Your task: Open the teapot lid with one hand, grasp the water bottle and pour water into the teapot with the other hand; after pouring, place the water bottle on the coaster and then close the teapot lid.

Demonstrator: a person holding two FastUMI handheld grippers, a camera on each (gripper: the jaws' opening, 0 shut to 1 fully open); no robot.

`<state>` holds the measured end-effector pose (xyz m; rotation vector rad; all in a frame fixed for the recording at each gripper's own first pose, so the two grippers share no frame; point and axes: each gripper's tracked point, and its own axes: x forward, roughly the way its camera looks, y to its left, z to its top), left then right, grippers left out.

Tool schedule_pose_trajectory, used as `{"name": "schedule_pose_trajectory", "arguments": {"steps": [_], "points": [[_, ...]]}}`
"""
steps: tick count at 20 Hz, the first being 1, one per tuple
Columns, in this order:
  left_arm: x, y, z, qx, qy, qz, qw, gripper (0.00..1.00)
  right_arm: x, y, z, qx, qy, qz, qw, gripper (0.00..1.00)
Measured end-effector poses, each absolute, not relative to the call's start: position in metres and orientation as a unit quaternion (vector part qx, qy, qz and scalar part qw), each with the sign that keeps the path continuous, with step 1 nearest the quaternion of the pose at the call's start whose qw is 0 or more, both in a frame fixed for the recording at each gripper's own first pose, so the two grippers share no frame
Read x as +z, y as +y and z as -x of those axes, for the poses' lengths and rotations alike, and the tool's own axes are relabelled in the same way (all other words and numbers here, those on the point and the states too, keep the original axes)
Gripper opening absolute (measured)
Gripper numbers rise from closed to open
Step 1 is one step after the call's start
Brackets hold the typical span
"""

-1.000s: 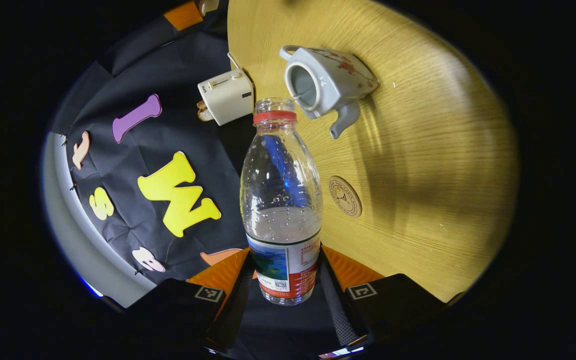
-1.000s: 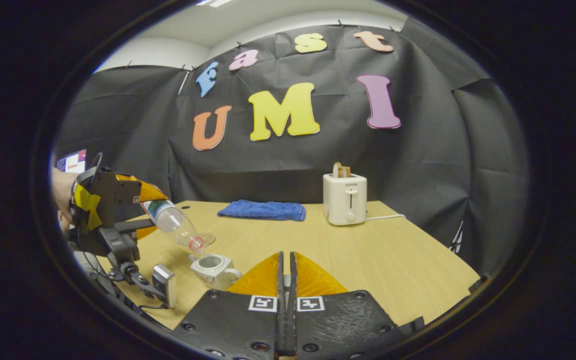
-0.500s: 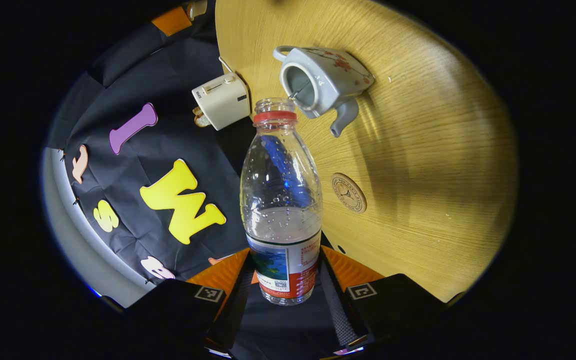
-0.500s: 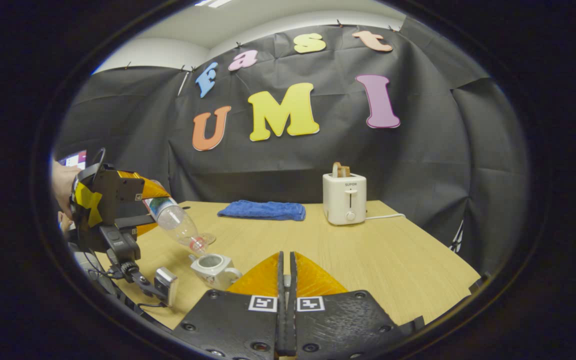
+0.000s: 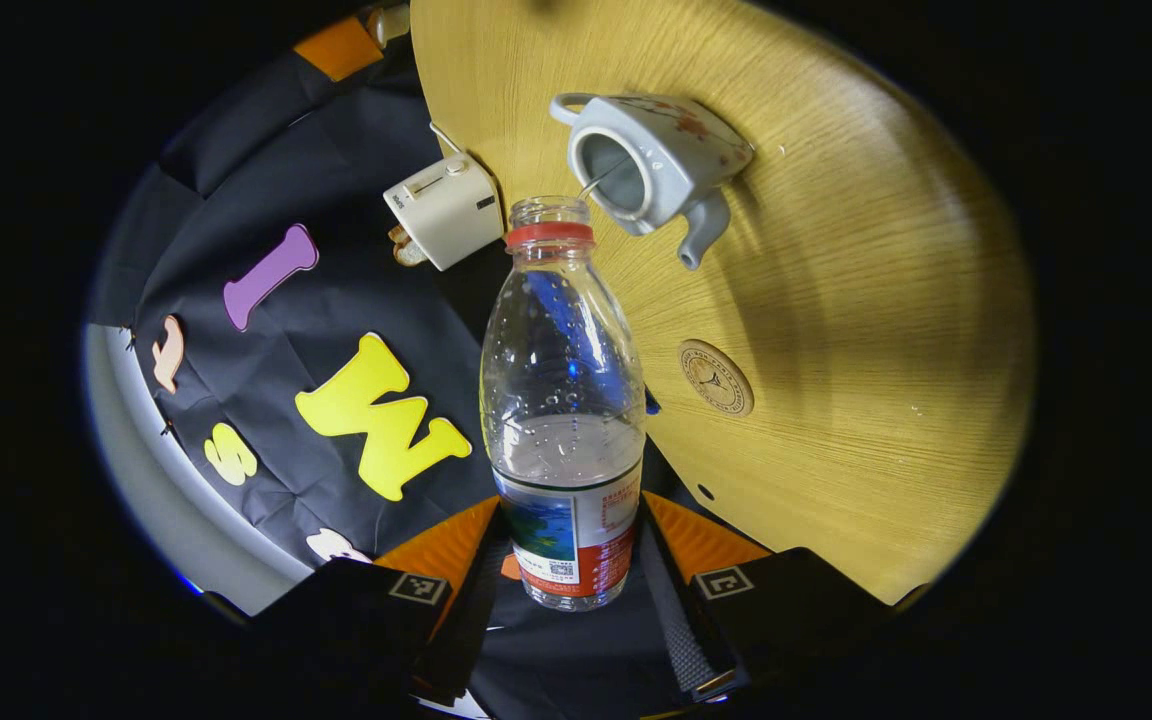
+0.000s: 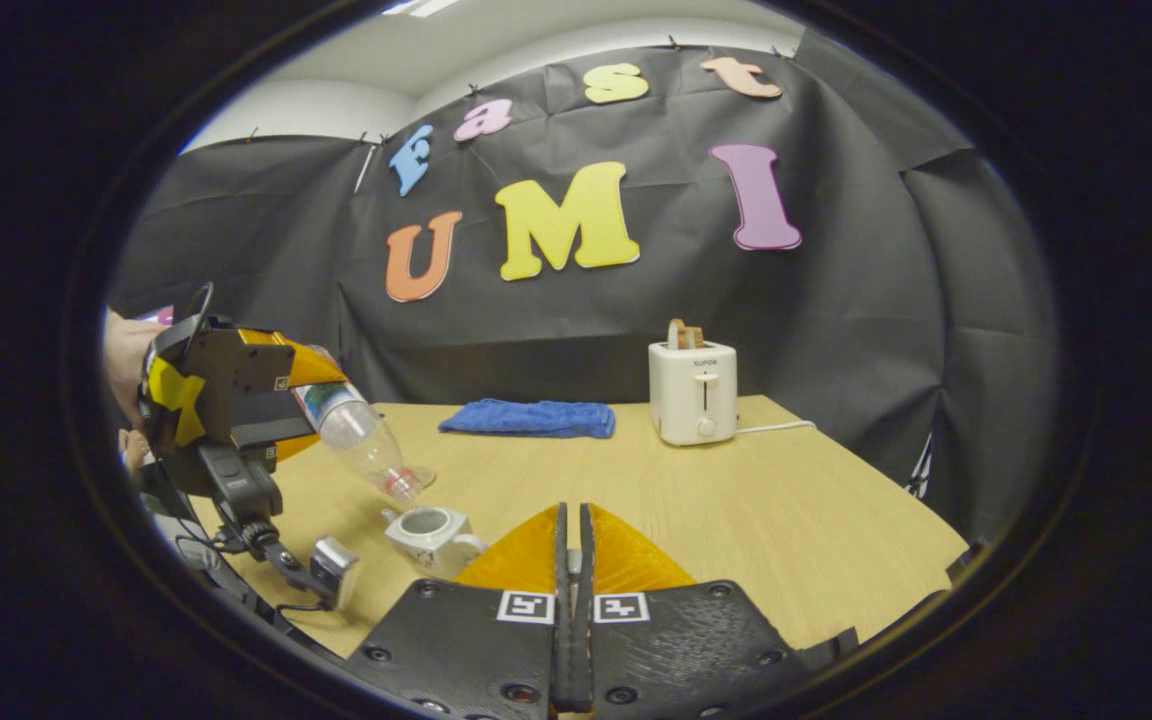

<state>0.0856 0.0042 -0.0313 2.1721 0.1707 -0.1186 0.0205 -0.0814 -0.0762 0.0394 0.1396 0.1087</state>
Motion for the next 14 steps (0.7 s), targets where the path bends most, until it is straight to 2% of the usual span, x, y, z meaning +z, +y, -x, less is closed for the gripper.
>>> {"name": "schedule_pose_trajectory", "arguments": {"steps": [3, 14], "points": [[-0.0275, 0.001, -0.0862, -0.048, 0.062, -0.889, 0.452, 0.75, -0.0743, -0.0816, -0.021, 0.054, 0.067, -0.02, 0.996, 0.02], [-0.0256, 0.0009, -0.088, -0.047, 0.061, -0.892, 0.445, 0.75, -0.077, -0.0859, -0.0186, 0.051, 0.067, -0.024, 0.996, 0.0]]}}
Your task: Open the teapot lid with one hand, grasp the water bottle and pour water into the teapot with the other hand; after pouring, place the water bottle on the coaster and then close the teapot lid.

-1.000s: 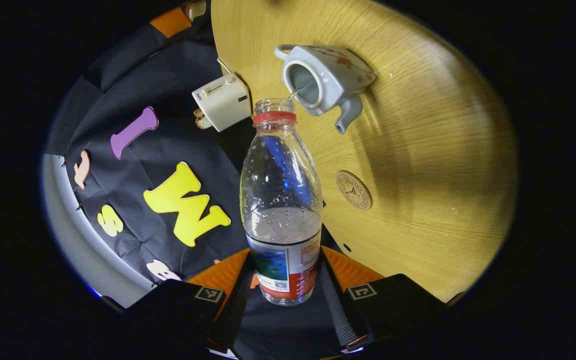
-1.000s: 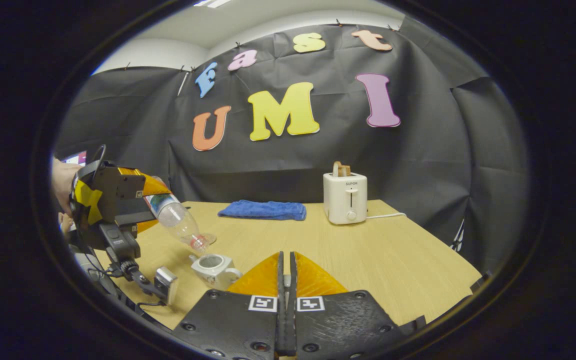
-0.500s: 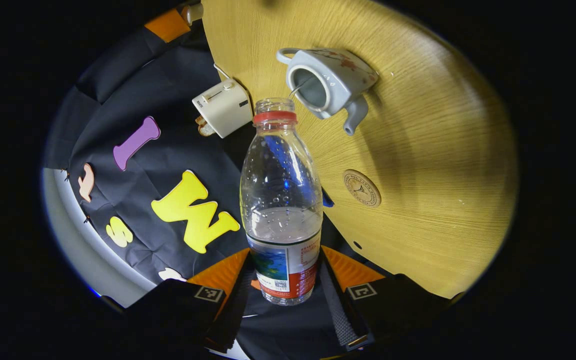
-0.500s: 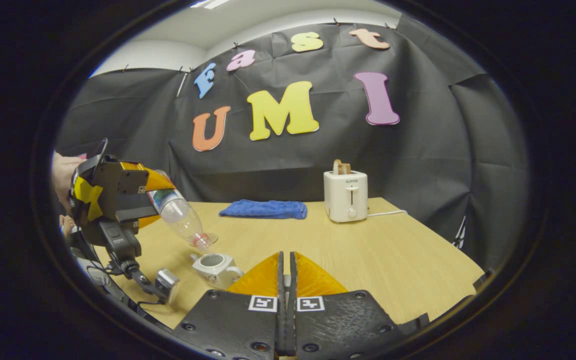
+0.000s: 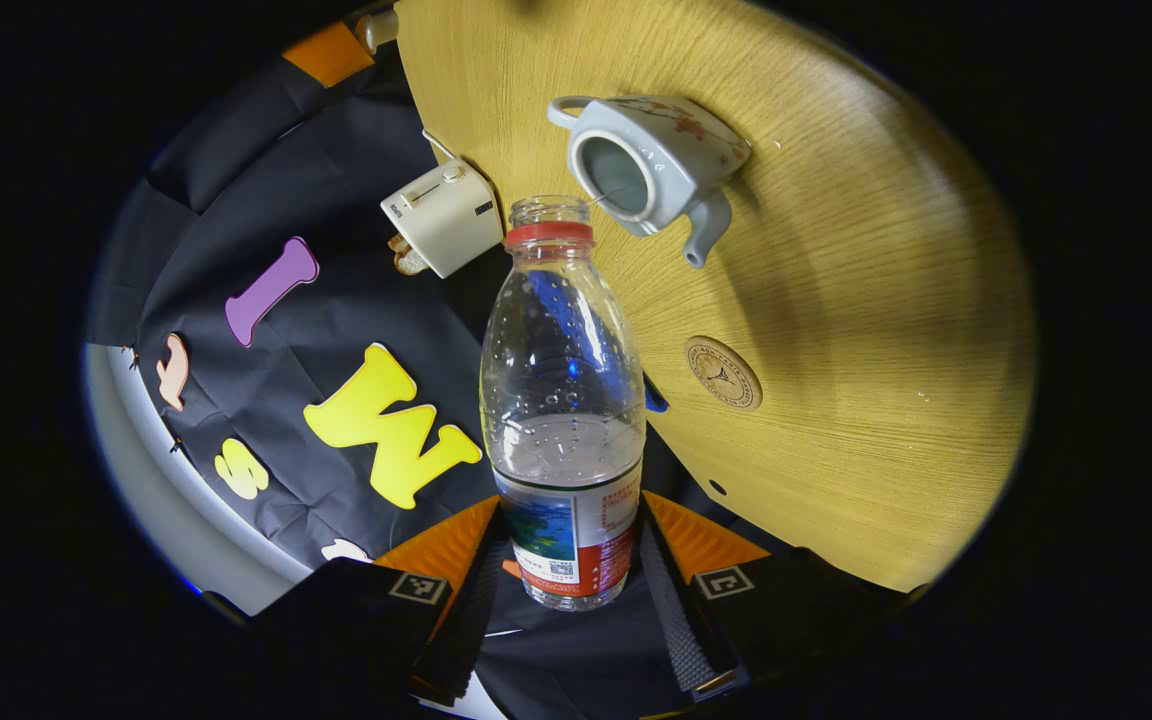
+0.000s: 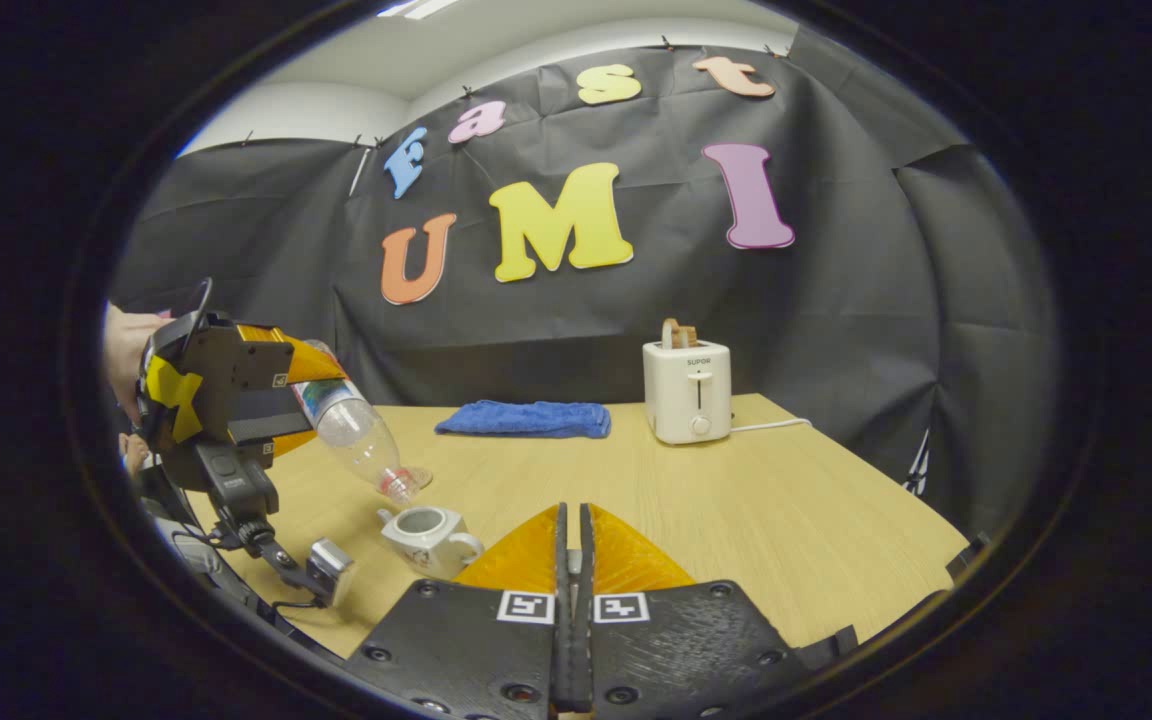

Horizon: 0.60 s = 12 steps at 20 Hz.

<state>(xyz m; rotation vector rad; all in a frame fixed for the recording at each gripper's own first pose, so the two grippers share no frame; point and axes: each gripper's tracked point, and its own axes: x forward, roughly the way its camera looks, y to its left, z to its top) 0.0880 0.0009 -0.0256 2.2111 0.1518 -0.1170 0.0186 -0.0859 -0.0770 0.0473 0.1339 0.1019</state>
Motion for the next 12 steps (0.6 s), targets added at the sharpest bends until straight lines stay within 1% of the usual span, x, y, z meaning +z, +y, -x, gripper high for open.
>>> {"name": "schedule_pose_trajectory", "arguments": {"steps": [5, 8, 10, 12], "points": [[-0.026, -0.001, -0.089, -0.047, 0.051, -0.89, 0.451, 0.75, -0.075, -0.085, -0.019, 0.05, 0.066, -0.023, 0.996, 0.0], [-0.032, 0.002, -0.088, -0.05, 0.044, -0.88, 0.47, 0.75, -0.076, -0.084, -0.018, 0.049, 0.067, -0.023, 0.996, 0.0], [-0.036, 0.007, -0.091, -0.055, 0.047, -0.86, 0.504, 0.74, -0.074, -0.085, -0.016, 0.048, 0.066, -0.021, 0.996, 0.0], [-0.042, 0.014, -0.09, -0.06, 0.054, -0.826, 0.558, 0.74, -0.069, -0.085, -0.016, 0.046, 0.062, -0.02, 0.997, 0.0]]}}
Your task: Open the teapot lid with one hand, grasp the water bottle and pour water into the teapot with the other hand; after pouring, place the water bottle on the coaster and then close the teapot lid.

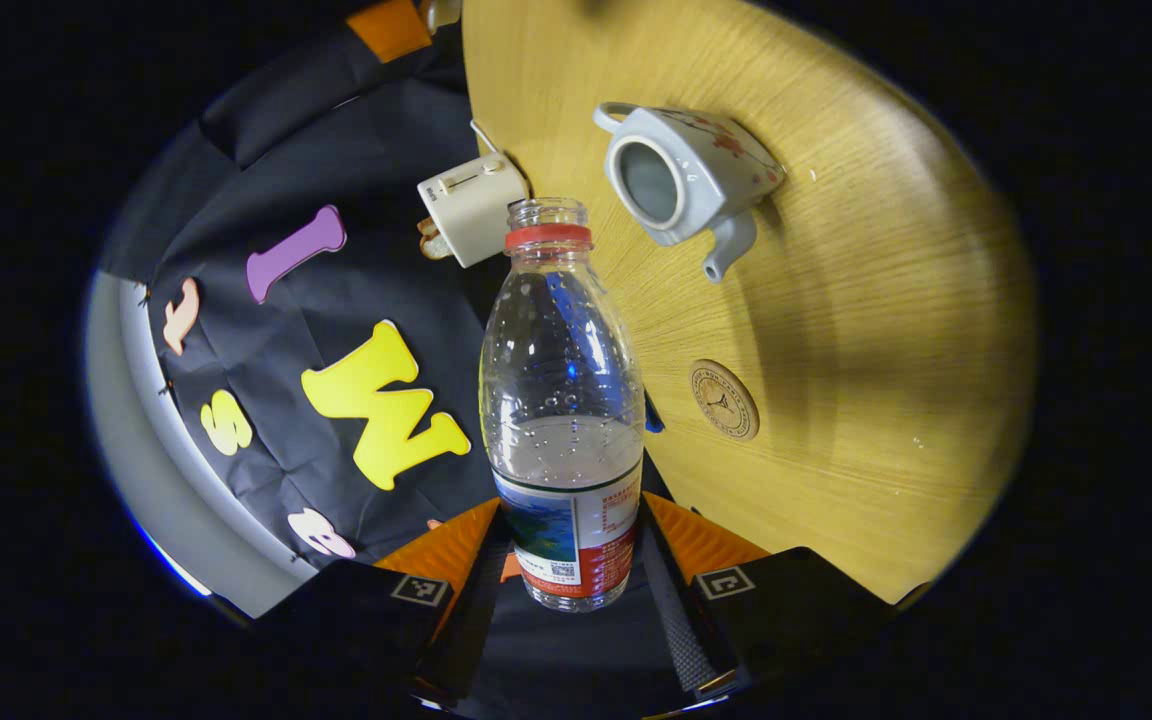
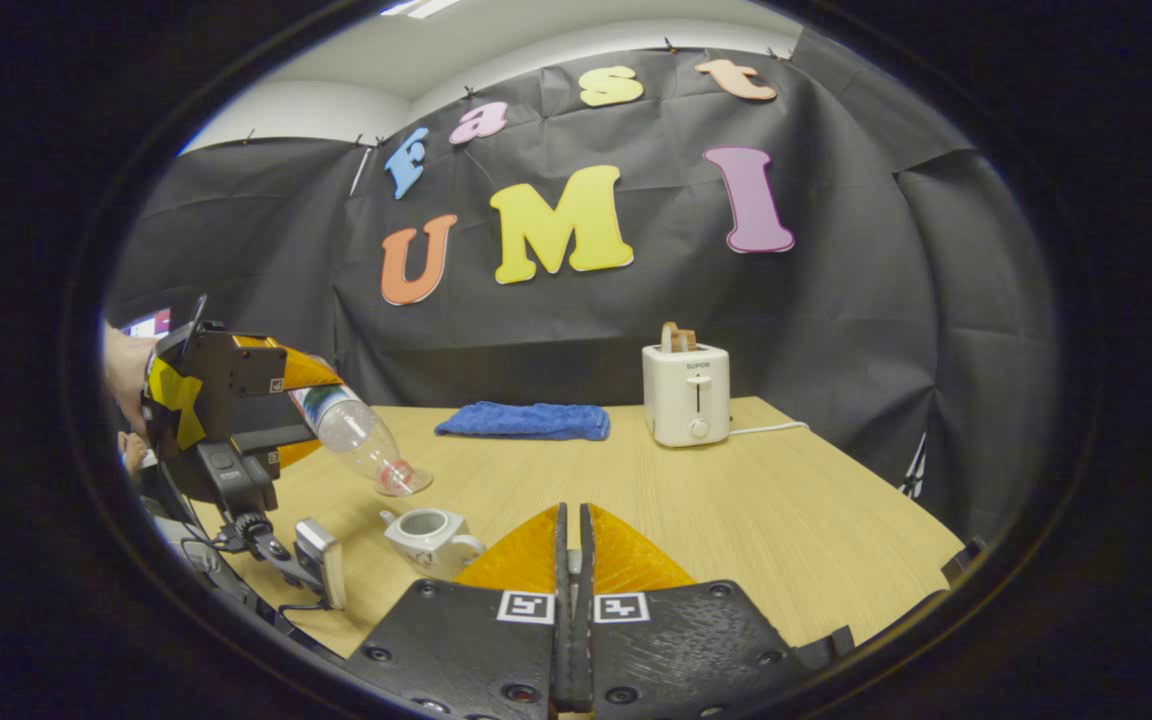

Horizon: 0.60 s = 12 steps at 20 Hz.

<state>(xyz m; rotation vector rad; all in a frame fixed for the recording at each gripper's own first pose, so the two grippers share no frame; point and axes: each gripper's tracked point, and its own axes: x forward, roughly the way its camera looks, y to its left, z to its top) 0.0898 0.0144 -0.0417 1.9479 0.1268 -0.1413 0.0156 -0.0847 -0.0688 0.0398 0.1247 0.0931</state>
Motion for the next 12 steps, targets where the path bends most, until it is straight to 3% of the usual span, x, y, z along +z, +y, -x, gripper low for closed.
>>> {"name": "schedule_pose_trajectory", "arguments": {"steps": [6, 12], "points": [[-0.063, 0.022, -0.073, -0.073, 0.066, -0.662, 0.743, 0.75, -0.066, -0.078, -0.014, 0.056, 0.073, -0.047, 0.995, 0.0], [-0.054, 0.034, -0.05, -0.049, 0.041, -0.483, 0.873, 0.75, -0.06, -0.063, -0.015, 0.061, 0.07, -0.028, 0.995, 0.0]]}}
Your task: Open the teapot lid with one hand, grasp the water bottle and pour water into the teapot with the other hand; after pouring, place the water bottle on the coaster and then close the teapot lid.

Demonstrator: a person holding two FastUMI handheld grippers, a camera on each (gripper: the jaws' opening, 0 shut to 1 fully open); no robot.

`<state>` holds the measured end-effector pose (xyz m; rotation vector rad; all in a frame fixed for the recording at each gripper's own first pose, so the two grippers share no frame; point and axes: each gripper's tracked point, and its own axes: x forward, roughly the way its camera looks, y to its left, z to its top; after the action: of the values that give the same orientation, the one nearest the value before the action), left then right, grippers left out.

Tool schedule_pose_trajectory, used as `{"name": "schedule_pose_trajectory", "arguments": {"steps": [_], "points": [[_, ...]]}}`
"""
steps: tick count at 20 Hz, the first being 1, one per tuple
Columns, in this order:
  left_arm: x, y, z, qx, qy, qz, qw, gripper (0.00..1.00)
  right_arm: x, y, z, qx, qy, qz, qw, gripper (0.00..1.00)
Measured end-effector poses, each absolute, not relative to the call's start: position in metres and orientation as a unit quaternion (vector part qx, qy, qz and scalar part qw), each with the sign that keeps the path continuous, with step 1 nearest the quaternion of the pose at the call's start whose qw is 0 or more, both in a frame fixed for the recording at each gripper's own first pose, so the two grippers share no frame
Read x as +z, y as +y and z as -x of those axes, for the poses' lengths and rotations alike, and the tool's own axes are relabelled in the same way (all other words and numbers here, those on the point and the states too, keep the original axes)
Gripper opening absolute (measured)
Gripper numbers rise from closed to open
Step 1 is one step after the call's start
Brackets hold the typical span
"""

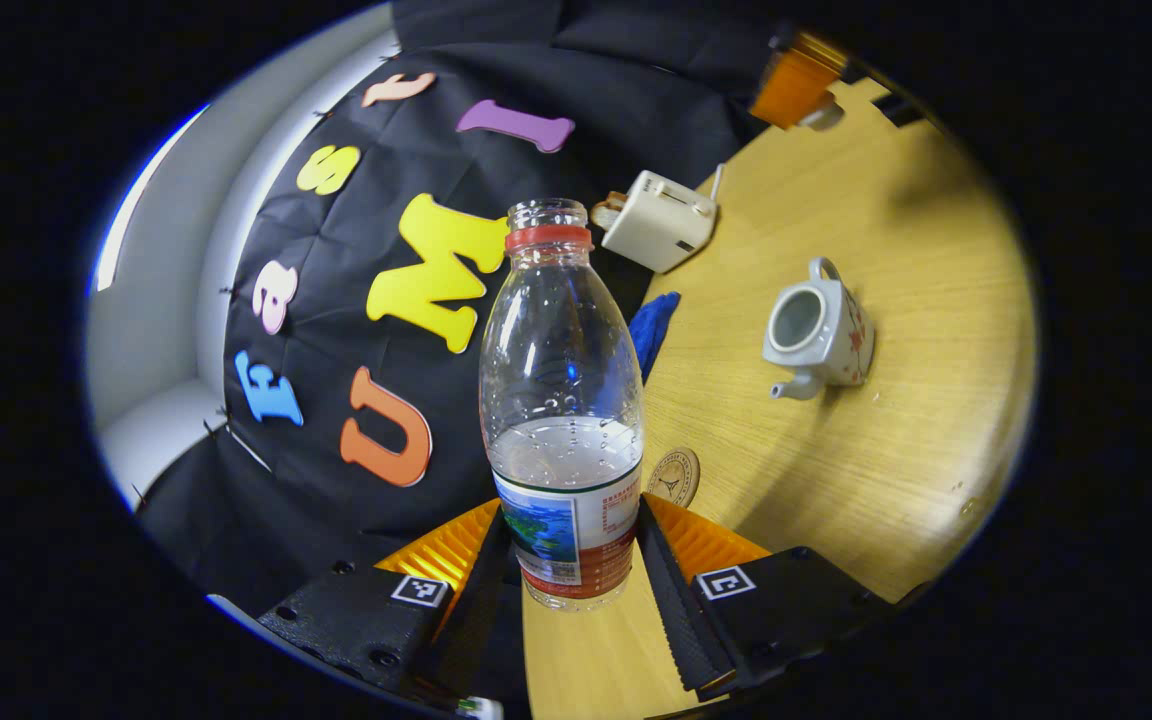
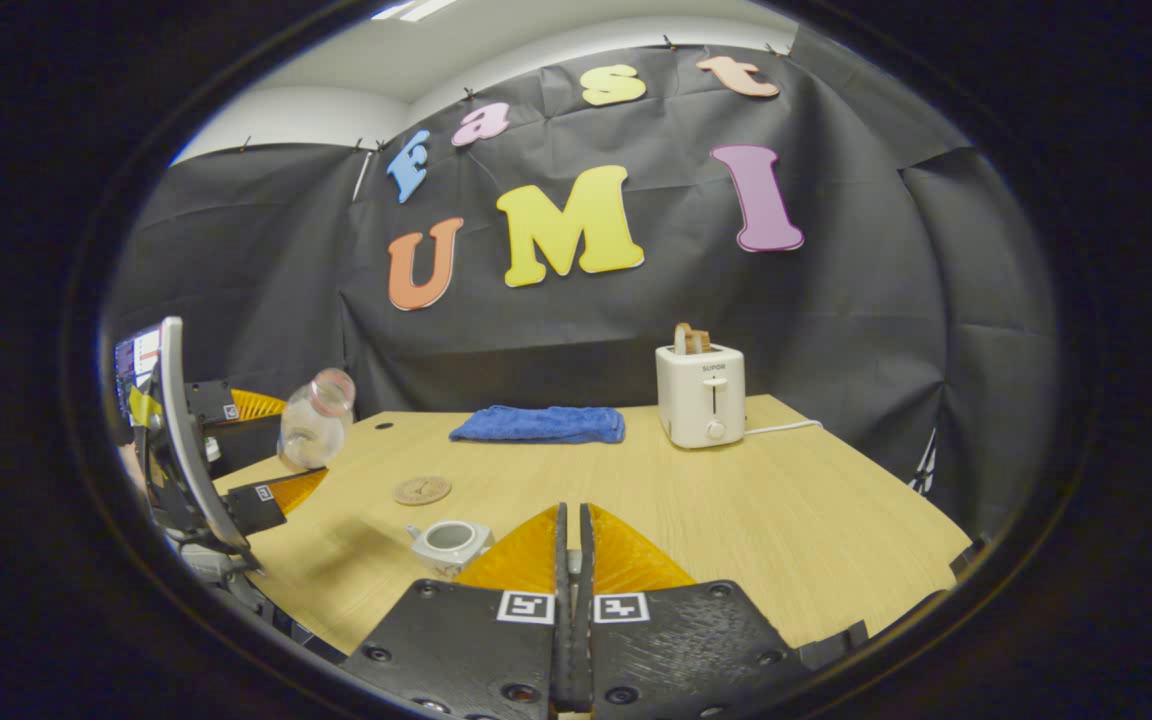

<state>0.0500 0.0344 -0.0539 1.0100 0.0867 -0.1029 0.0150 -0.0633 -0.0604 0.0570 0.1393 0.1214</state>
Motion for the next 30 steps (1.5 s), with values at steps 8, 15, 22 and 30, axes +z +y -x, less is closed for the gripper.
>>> {"name": "schedule_pose_trajectory", "arguments": {"steps": [8, 15, 22, 30], "points": [[-0.048, 0.048, -0.063, -0.038, 0.071, -0.128, 0.988, 0.75, -0.056, -0.049, -0.015, 0.066, 0.067, -0.012, 0.995, 0.0], [-0.018, 0.038, -0.11, -0.057, 0.046, -0.01, 0.997, 0.76, -0.056, -0.042, -0.014, 0.066, 0.069, -0.006, 0.995, 0.0], [-0.06, 0.034, -0.172, -0.058, 0.077, 0.012, 0.995, 0.76, -0.073, -0.044, -0.022, 0.062, 0.085, -0.002, 0.994, 0.0], [-0.104, 0.025, -0.201, -0.067, 0.114, 0.015, 0.991, 0.77, -0.091, -0.044, -0.031, 0.063, 0.107, -0.006, 0.992, 0.02]]}}
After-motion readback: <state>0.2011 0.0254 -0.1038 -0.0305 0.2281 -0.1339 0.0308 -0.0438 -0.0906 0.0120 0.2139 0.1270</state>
